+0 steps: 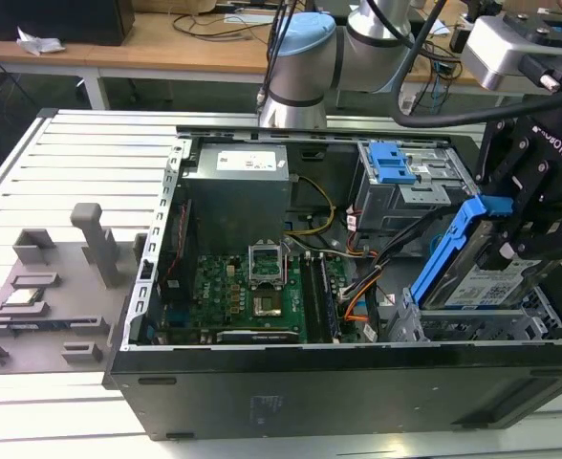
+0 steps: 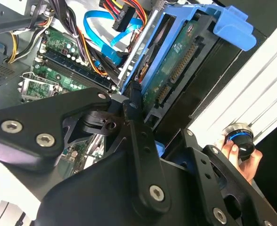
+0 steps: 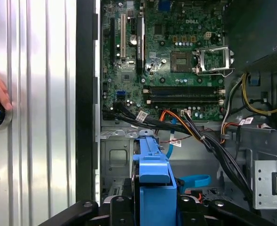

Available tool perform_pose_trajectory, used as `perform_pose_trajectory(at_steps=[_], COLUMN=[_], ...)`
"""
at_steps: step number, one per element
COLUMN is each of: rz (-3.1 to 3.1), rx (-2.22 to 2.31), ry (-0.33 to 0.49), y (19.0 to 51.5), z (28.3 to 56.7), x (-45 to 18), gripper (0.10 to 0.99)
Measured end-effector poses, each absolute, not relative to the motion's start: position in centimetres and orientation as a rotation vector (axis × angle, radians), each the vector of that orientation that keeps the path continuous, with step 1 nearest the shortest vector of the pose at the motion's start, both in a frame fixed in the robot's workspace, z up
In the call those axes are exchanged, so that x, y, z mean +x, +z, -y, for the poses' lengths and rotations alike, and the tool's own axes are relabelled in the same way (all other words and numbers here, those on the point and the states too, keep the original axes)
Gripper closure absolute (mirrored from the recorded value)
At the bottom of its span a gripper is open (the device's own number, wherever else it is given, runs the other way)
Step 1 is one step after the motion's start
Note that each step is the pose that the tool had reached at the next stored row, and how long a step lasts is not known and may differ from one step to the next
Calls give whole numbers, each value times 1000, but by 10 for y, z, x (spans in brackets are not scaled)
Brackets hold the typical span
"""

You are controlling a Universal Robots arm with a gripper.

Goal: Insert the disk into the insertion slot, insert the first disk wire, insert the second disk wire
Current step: 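Insert the disk into the insertion slot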

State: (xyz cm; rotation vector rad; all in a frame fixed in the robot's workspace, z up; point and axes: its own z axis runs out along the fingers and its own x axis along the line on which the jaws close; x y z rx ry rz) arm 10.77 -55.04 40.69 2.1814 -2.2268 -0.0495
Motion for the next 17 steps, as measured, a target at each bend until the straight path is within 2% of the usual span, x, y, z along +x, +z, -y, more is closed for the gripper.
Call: perform_pose_trajectory(at_steps=[8, 9, 10, 12, 13, 14, 15, 17], rz=[2227, 2227, 2227, 2227, 2227, 2227, 2227, 2227], rx=[2181, 2181, 2181, 2181, 2181, 2181, 2181, 2181], ry=[-49, -49, -49, -49, -49, -49, -49, -49], y=[405, 405, 405, 405, 405, 405, 405, 404], z=[550, 550, 550, 550, 550, 550, 550, 550], x=[108, 108, 108, 108, 108, 108, 108, 108], gripper=[725, 714, 651, 651, 667, 733, 733, 855])
